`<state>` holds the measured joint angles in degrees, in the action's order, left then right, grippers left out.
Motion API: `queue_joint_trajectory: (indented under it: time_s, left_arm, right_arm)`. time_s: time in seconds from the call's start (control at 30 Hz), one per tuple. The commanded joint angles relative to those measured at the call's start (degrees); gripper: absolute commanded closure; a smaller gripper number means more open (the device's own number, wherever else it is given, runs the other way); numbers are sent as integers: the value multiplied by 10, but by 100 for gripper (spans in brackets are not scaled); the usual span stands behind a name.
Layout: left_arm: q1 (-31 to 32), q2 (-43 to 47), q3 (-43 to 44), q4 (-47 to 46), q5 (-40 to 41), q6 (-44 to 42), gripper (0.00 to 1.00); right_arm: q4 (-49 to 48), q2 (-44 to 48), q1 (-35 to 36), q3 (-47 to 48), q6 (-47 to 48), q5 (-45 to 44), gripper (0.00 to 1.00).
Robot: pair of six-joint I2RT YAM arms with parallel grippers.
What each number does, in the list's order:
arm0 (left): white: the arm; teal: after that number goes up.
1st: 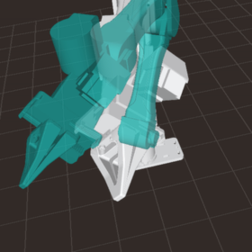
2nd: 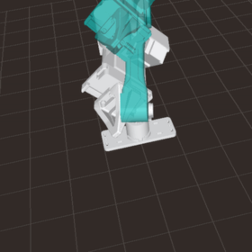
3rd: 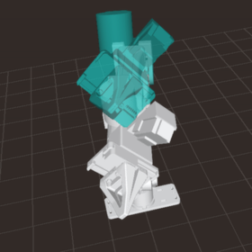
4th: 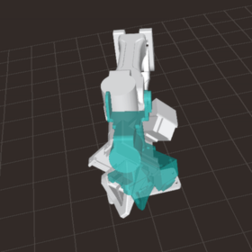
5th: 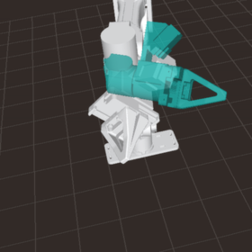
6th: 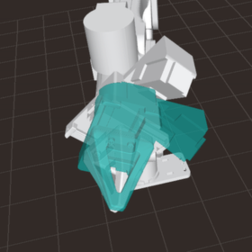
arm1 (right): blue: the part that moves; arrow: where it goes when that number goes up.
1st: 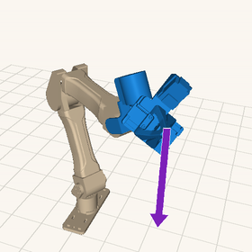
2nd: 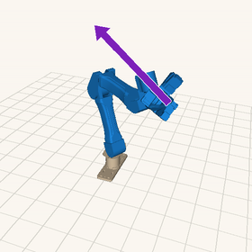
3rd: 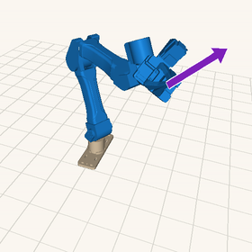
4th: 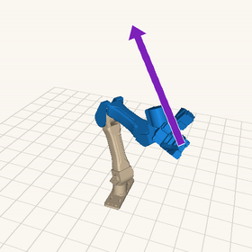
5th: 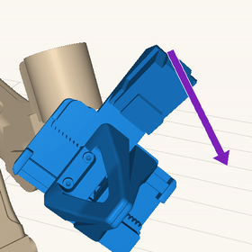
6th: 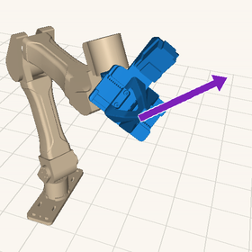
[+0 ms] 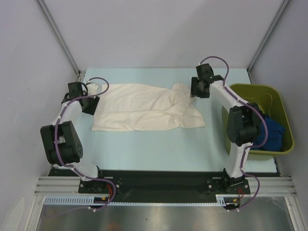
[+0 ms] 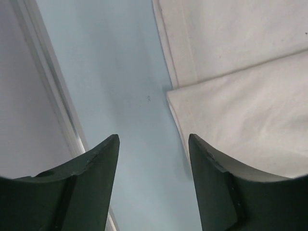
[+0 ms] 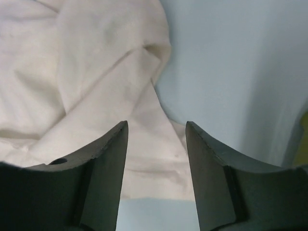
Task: Fold and stack the t-shirts
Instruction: Fold the tshirt
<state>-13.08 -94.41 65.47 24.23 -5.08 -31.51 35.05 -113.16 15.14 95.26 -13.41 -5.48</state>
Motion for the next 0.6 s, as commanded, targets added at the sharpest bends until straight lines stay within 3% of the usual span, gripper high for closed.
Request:
queue_joint_trajectory:
  time_s: [0.0,0.13,0.23,0.4,0.57]
  left_arm:
    - [10,94,-9,-6,-1,-20,36]
    - [59,150,-139,8,16,-126,44]
    - [76,172,-218,-23,49,-188,44]
    - [96,166,-259,-69,49,-219,36]
    - [123,122,-273,-121,75,-219,35]
  right_arm:
    - [74,93,2,-51,-33,-44,44]
    - [92,162,5,-174,-86,-42,48]
    - [72,195,7,-255,-101,-26,47]
    - [23,197,14,-308,-105,-20,44]
    - [-31,162,2,-344,-115,-9,44]
